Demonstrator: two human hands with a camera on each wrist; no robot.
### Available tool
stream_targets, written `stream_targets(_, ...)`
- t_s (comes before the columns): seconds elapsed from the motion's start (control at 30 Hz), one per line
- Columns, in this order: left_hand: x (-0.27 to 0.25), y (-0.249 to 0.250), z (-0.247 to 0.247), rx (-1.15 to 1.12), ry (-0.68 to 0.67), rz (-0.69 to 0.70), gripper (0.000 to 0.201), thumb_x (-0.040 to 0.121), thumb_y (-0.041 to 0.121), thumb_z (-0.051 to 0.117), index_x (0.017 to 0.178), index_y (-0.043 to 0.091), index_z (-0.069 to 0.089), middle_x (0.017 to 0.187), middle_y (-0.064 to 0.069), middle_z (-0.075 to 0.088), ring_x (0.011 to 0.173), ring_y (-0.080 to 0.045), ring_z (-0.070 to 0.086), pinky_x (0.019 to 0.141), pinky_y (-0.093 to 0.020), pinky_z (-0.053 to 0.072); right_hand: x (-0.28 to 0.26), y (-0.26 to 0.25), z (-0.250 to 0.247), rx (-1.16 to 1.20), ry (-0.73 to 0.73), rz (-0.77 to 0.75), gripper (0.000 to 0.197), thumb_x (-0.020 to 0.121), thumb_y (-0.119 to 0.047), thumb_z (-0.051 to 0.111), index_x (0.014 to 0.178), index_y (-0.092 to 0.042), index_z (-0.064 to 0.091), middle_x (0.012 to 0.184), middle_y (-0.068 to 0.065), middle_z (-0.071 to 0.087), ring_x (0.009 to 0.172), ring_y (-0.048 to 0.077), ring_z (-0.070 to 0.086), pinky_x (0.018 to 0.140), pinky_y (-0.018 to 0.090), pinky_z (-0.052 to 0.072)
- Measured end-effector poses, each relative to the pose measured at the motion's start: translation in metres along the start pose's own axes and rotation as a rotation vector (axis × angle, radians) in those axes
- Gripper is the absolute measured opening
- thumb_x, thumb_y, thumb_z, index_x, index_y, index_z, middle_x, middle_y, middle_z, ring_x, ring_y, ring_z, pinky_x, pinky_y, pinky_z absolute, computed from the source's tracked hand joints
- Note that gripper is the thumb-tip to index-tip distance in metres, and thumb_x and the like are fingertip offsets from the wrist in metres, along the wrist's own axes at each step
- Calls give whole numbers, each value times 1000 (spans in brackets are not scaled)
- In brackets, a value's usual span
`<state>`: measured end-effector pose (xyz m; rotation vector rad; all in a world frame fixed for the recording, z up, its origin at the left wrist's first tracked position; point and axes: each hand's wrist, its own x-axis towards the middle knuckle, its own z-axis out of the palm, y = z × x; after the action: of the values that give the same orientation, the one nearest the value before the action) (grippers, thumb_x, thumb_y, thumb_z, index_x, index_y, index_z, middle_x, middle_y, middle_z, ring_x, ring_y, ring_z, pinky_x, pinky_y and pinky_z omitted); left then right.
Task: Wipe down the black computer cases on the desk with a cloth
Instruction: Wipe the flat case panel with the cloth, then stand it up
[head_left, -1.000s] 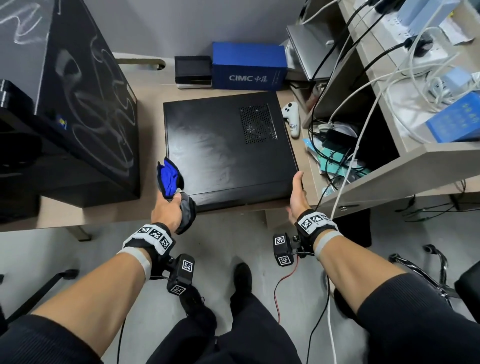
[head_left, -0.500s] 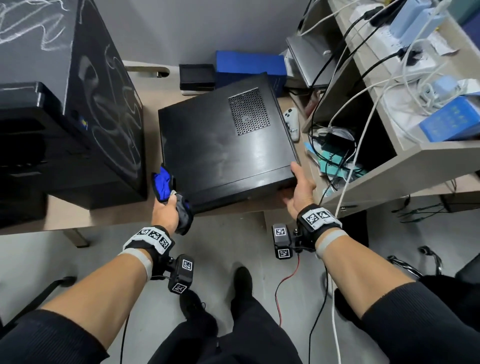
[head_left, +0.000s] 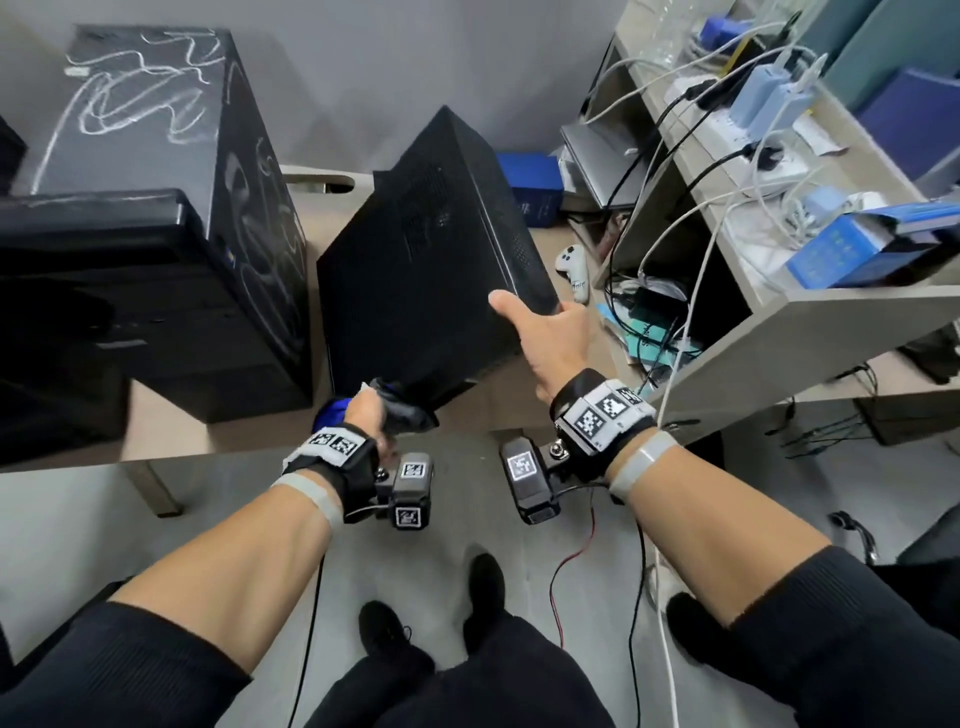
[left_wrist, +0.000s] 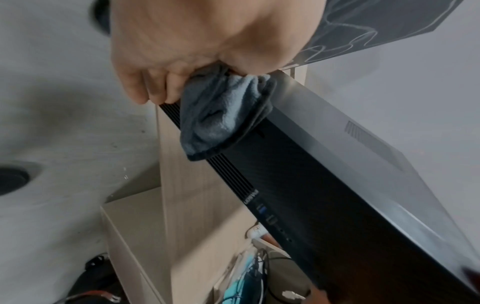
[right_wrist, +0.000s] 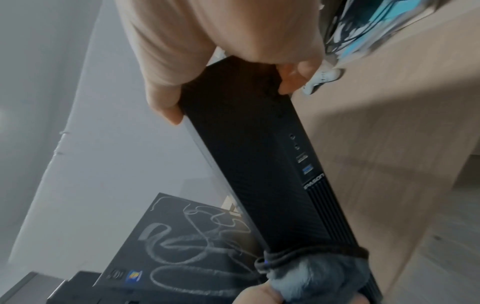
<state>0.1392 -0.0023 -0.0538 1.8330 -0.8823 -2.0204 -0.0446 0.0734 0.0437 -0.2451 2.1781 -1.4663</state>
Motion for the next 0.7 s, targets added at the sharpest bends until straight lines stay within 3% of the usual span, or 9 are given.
stream_targets(0.03,-7,6,3,-36,-20,-18,38,108,35,33,82,16,53,79,-5,65,64,-18,61,69,-27,42,-8,-9,1,-25,9,-23,84,30,-73,85,92,-21,66,103,1,68,103,19,64,82,35,60)
stream_targets(0.07,-11,11,7,-89,-39,-45,41,107,42,33,90,15,60,86,-10,68,70,-21,63,72,-31,41,-16,-18,2,-46,17,-44,79,31,-71,84,90,-23,63,105,0,64,104,18,60,83,34,58)
stream_targets(0.13,-5,18,13,-113,-85,-66,44,103,49,34,111,18,64,120,-12,68,93,-29,64,76,-37,43,-27,-30,3,-121,13,-89,84,37,-67,82,103,-23,56,114,2,51,102,12,44,86,31,51)
stream_targets(0.23,-7,25,18,-80,-137,-84,38,102,48,36,107,23,64,133,-10,64,94,-30,62,70,-36,46,-35,-42,4,-217,35,-154,100,47,-63,84,124,-13,46,122,3,42,101,11,28,87,26,40)
stream_targets(0.33,-35,39,23,1,-216,-100,41,101,52,41,121,23,63,126,-4,67,98,-26,64,63,-36,48,-40,-51,5,-271,48,-177,101,51,-61,85,127,-12,40,119,2,34,105,14,30,84,26,35)
stream_targets(0.43,-43,46,20,94,-265,-104,37,97,54,45,110,25,64,117,0,70,96,-22,65,59,-30,52,-41,-55,5,-329,30,-199,102,52,-64,84,126,-12,37,113,0,28,110,18,32,85,27,34)
stream_targets(0.53,-39,54,11,177,-295,-116,36,87,48,50,110,24,63,120,-5,69,101,-30,66,86,-33,53,-40,-57,6,-365,-36,-247,105,51,-71,83,123,-10,36,115,1,30,116,19,30,92,27,34)
stream_targets(0.57,-36,56,10,204,-294,-105,31,88,44,49,106,22,62,113,-8,68,96,-31,65,86,-34,51,-40,-57,6,-372,-52,-273,106,51,-73,82,123,-10,36,117,2,32,116,18,30,95,28,33)
stream_targets(0.7,-43,66,8,197,-245,-71,31,101,32,38,85,17,59,74,-12,66,74,-28,56,68,-33,42,-38,-54,-2,-355,-124,-416,98,52,-72,83,119,-13,42,116,-2,40,112,12,35,96,25,36)
